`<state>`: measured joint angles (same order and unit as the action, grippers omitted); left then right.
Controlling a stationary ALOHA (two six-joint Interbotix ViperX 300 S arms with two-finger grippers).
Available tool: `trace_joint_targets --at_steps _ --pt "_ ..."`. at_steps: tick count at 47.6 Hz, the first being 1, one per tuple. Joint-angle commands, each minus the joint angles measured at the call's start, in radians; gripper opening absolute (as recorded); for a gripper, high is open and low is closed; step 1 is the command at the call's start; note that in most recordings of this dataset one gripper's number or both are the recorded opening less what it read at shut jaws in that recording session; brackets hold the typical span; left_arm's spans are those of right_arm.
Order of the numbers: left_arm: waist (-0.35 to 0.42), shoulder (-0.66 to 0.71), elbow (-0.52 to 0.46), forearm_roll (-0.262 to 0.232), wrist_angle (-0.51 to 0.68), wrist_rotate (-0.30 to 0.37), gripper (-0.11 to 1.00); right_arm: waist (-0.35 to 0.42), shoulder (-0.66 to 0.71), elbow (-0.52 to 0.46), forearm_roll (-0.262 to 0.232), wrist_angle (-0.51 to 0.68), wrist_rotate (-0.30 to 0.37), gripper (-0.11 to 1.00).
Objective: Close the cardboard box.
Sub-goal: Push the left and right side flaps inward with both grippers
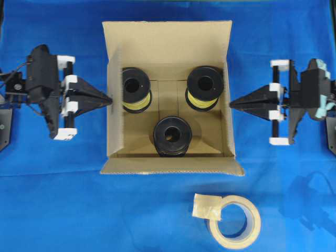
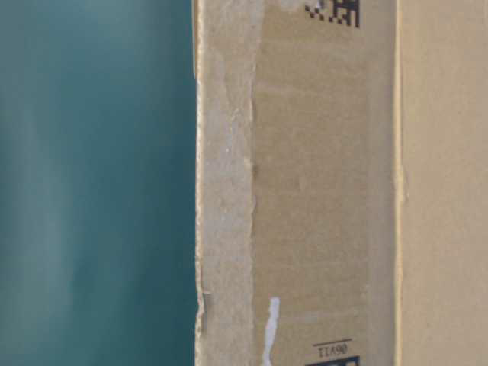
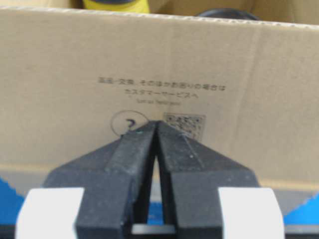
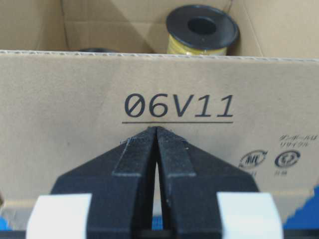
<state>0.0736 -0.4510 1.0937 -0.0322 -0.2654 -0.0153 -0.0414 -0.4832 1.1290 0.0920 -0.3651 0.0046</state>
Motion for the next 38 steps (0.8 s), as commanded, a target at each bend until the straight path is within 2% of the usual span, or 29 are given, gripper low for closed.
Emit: trace_joint_targets --at_steps 1,13,28,38 --pt "0.006 0.026 -0.052 -0.002 -0.021 0.002 0.0 -0.003 0.035 -0.043 0.002 -0.038 -0.002 0.0" --pt "0.008 0.137 -0.127 -0.002 -0.032 0.003 0.0 -0.005 0.166 -0.115 0.002 -0.066 -0.002 0.0" --pt "0.009 0.244 -0.164 -0.002 -0.043 0.005 0.0 -0.009 0.278 -0.138 0.011 -0.081 0.0 0.0" --pt "0.008 0.284 -0.167 -0.002 -0.072 0.0 0.0 -0.017 0.325 -0.14 0.06 -0.089 0.002 0.0"
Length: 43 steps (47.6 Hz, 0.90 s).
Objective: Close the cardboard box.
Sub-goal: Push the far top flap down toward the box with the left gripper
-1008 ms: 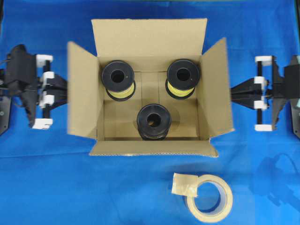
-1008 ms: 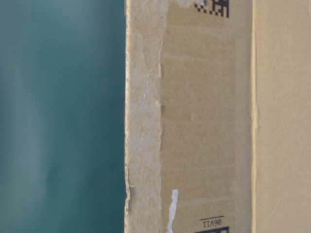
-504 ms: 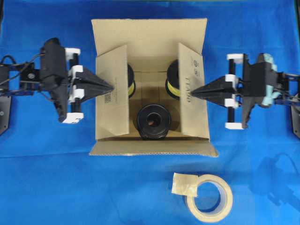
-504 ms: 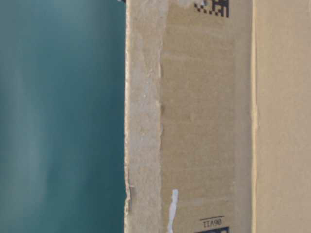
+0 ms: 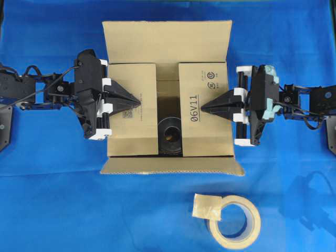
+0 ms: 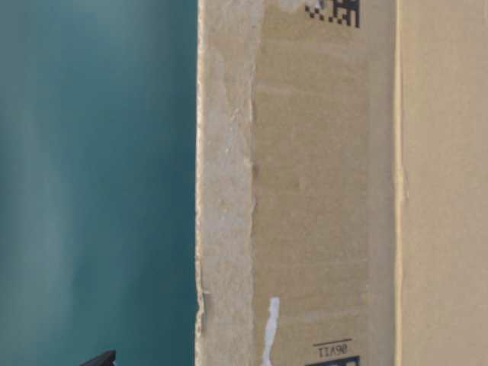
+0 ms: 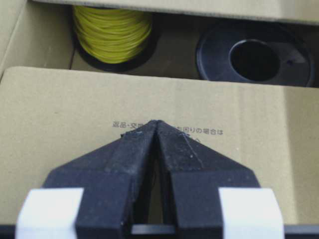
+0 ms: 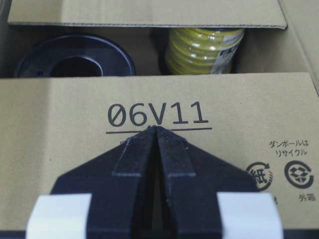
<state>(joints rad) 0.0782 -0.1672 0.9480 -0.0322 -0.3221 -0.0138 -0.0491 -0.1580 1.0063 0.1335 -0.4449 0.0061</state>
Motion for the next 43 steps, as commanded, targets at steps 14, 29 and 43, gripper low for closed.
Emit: trace_joint_targets --at_steps 14,29,43 --pt "0.008 0.032 -0.066 -0.002 -0.043 0.005 0.0 -0.009 0.0 -0.017 0.023 -0.009 0.0 0.0" --pt "0.087 0.114 -0.204 -0.002 -0.061 0.018 0.0 -0.009 0.0 -0.025 0.023 -0.009 -0.002 0.0" --pt "0.152 0.195 -0.313 -0.002 -0.061 0.095 0.0 -0.009 0.0 -0.025 0.023 -0.009 -0.002 0.0"
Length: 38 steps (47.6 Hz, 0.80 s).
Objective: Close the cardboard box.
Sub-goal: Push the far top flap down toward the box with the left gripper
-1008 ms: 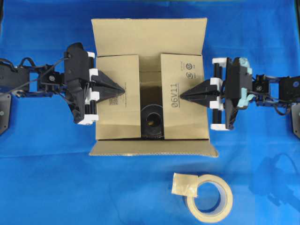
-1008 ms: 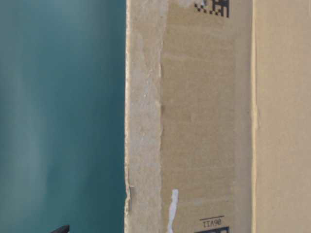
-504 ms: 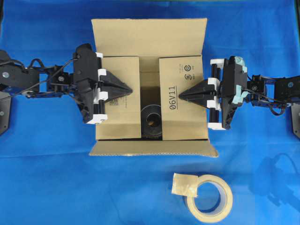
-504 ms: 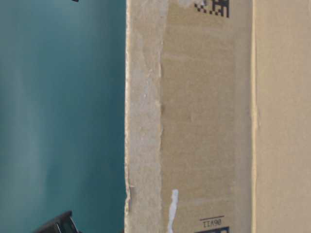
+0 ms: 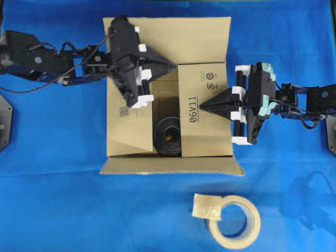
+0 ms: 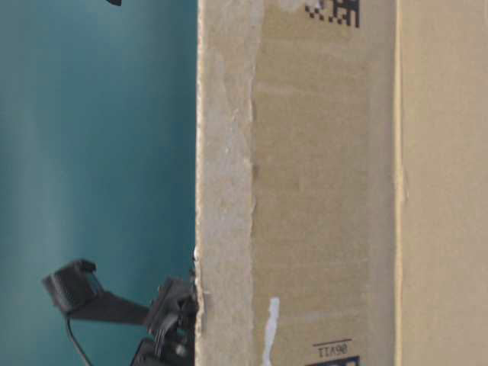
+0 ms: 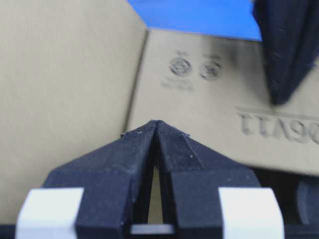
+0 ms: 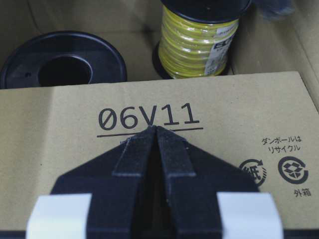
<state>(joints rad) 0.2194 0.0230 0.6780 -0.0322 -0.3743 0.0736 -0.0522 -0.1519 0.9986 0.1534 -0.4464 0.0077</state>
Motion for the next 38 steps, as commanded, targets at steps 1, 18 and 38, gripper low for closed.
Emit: trace_joint_targets --at_steps 1,18,38 --pt "0.012 0.011 -0.048 -0.002 -0.008 0.008 0.0 -0.006 -0.008 -0.018 0.003 -0.008 -0.002 0.0" --pt "0.02 0.123 -0.101 -0.002 -0.009 0.009 0.0 -0.006 -0.006 -0.017 0.003 -0.008 -0.002 0.0" --pt "0.02 0.123 -0.1 -0.002 -0.029 0.009 0.0 -0.006 -0.021 -0.018 0.003 -0.005 -0.002 0.0"
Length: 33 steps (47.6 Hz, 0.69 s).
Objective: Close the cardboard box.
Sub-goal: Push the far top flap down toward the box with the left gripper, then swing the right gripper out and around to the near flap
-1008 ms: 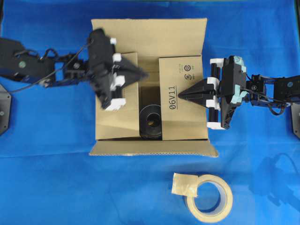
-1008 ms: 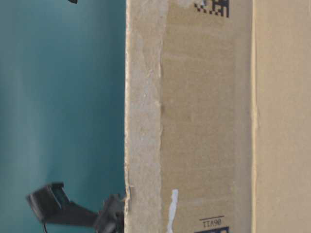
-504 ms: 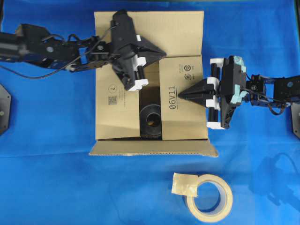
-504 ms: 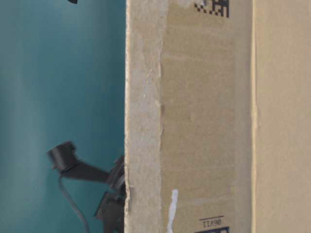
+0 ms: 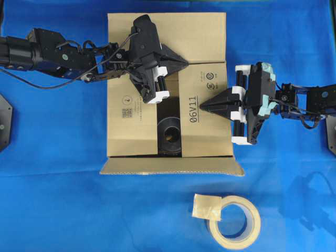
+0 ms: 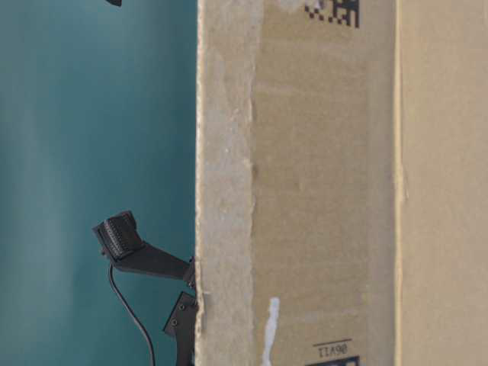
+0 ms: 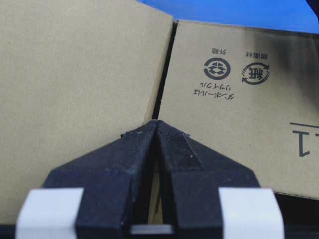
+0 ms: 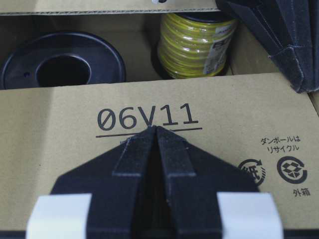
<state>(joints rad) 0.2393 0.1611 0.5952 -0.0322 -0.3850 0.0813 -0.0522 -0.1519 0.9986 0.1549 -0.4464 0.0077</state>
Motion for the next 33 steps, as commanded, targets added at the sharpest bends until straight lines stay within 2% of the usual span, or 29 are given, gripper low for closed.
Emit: trace_joint_targets --at_steps 1,12,18,25,33 --pt "0.0 -0.015 -0.017 -0.002 -0.021 0.002 0.0 -0.006 -0.028 -0.018 0.002 -0.003 -0.003 0.0" --pt "0.014 -0.015 -0.02 -0.002 -0.046 0.002 0.0 0.017 -0.12 -0.017 0.002 0.029 -0.003 0.0" --pt "0.021 -0.015 -0.017 -0.002 -0.046 0.003 0.0 0.057 -0.199 -0.017 0.0 0.058 -0.003 0.0" --pt "0.031 -0.018 -0.012 -0.002 -0.046 0.005 0.0 0.126 -0.305 -0.008 0.0 0.071 -0.003 0.0" --pt "0.034 -0.018 -0.009 -0.002 -0.046 0.005 0.0 0.241 -0.393 0.002 -0.003 0.072 -0.011 0.0"
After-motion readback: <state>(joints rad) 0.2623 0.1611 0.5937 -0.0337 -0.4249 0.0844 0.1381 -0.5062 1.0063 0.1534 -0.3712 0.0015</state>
